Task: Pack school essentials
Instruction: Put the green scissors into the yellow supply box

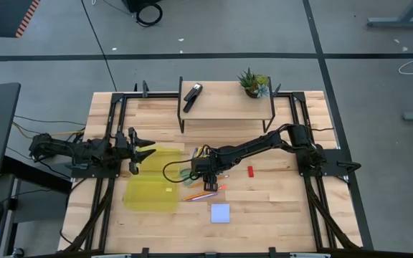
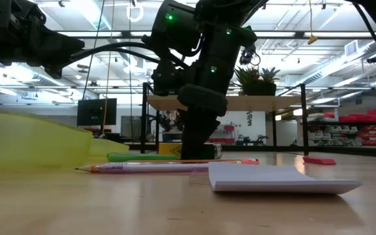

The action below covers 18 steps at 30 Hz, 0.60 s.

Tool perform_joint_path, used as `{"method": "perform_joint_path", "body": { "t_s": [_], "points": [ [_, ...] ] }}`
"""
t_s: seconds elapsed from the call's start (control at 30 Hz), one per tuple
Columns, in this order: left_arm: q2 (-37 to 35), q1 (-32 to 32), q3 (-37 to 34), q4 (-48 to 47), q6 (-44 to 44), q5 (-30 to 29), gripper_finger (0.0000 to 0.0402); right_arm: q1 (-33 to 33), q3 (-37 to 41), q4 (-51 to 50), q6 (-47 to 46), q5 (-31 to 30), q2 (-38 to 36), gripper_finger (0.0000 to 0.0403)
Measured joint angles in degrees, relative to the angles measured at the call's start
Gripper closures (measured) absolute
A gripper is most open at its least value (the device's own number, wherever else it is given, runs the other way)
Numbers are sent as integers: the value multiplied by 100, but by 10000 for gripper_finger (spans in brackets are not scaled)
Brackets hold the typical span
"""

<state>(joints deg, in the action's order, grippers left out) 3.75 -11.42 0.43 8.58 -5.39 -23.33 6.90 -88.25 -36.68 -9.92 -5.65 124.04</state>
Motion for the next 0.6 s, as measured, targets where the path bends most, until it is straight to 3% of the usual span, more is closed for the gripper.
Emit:
{"method": "perform_joint_path", "body": {
  "t_s": [0.13, 0.6],
  "points": [
    [0, -1, 0, 2, 0, 0, 258, 1, 2, -7, 75, 41, 5, 227],
    [0, -2, 0, 9, 0, 0, 263, -2, 7, -53, 89, 397, 10, 336]
  ]
}}
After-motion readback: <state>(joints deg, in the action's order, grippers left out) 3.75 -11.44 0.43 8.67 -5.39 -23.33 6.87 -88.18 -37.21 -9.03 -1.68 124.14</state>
